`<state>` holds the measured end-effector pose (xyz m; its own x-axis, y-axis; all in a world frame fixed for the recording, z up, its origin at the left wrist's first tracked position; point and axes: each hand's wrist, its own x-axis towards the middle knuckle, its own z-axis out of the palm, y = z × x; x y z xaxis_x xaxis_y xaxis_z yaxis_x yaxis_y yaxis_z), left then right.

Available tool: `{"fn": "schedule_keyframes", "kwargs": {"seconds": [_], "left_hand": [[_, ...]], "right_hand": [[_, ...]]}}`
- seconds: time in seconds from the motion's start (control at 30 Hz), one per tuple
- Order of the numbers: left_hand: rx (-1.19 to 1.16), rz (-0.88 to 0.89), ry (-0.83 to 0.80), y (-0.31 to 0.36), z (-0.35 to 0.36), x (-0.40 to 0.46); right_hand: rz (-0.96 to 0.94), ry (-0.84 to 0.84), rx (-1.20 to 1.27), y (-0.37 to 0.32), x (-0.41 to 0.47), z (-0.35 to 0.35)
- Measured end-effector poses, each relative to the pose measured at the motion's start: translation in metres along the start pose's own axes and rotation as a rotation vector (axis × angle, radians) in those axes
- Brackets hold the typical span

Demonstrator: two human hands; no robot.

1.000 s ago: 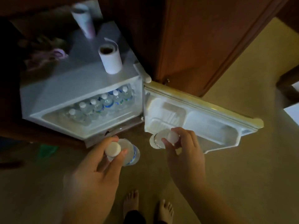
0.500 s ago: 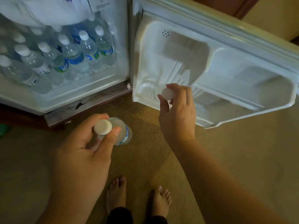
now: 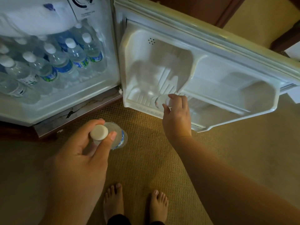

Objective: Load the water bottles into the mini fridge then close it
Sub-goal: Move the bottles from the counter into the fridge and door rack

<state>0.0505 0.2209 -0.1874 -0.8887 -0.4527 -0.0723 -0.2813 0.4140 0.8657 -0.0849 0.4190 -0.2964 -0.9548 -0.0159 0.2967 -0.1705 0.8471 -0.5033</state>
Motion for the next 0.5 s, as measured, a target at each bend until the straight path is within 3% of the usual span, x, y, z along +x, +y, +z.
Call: {"fn": "schedule_keyframes", "kwargs": {"seconds": [0.23,0.5], "left_hand": [[0.008,0.016,-0.029,0.003,0.023,0.009],[-0.040,0.027,-0.096,0.005,0.061,0.030]], "right_hand": [[0.187,0.022,0.018,0.026,-0.003,-0.014],[0.520,0.251,0.112,0.056,-0.003,-0.038]]}}
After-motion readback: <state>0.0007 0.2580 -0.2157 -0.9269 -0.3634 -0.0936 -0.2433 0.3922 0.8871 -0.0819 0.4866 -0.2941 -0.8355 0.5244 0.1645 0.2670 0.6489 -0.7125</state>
